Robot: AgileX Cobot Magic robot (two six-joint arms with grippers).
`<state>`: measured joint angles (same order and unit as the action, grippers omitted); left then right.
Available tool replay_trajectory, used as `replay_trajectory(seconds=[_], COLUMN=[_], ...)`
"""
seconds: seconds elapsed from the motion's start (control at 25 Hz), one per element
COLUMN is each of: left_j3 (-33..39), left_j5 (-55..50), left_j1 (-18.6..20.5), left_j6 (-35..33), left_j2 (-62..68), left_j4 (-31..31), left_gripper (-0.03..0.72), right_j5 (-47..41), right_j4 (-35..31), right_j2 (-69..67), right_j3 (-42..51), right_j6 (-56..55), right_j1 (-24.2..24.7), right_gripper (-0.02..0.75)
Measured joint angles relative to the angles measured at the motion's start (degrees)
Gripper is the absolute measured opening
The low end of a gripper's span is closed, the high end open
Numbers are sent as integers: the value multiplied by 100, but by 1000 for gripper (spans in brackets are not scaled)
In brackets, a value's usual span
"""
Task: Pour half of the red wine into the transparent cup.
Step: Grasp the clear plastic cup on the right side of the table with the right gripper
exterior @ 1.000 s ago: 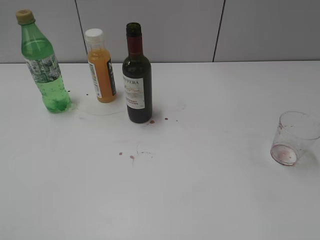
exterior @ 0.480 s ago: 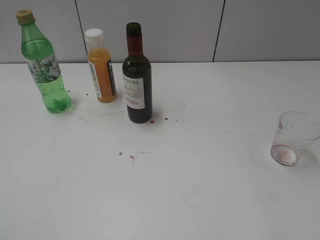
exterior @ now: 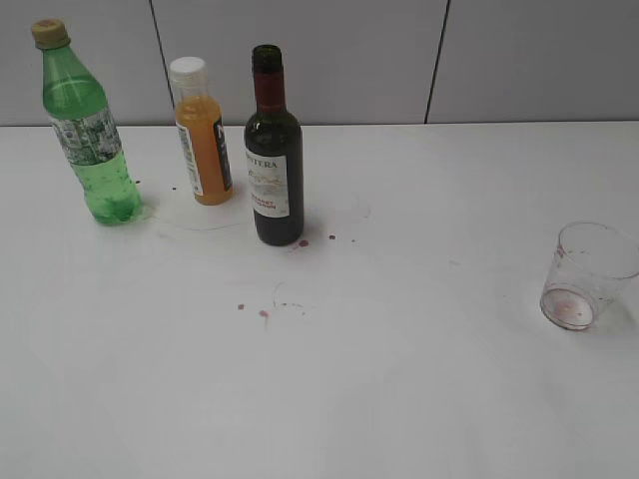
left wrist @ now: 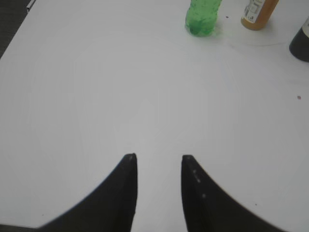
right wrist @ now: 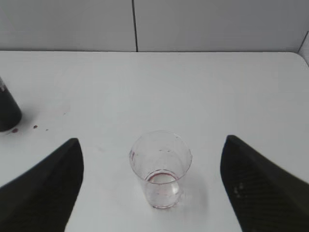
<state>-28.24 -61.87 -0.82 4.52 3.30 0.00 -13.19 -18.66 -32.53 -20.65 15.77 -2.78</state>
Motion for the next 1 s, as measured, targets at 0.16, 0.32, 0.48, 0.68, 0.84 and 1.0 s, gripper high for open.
replay_trajectory(seconds=[0.16, 0.32, 0.48, 0.68, 0.84, 1.0], left_j3=[0, 0, 0, 0, 0, 0], left_j5=[0, 0, 0, 0, 0, 0], left_j1=[0, 0, 0, 0, 0, 0], left_j6=[0, 0, 0, 0, 0, 0], left_j2=[0, 0, 0, 0, 0, 0], left_j4=[0, 0, 0, 0, 0, 0], left_gripper=[240, 240, 240, 240, 240, 240], right_j5=[695, 1470, 2380, 2983, 3476, 4247], right_j4=[-267, -350, -392, -455, -455, -293], right_j2=[-374, -903, -1626, -2211, -2485, -2626], right_j3=[357, 518, 742, 864, 1137, 1726], right_j6=[43, 43, 43, 43, 6, -552], right_j1=[-19, -300, -836, -1243, -1256, -1256], right_gripper=[674, 666, 666, 666, 666, 666])
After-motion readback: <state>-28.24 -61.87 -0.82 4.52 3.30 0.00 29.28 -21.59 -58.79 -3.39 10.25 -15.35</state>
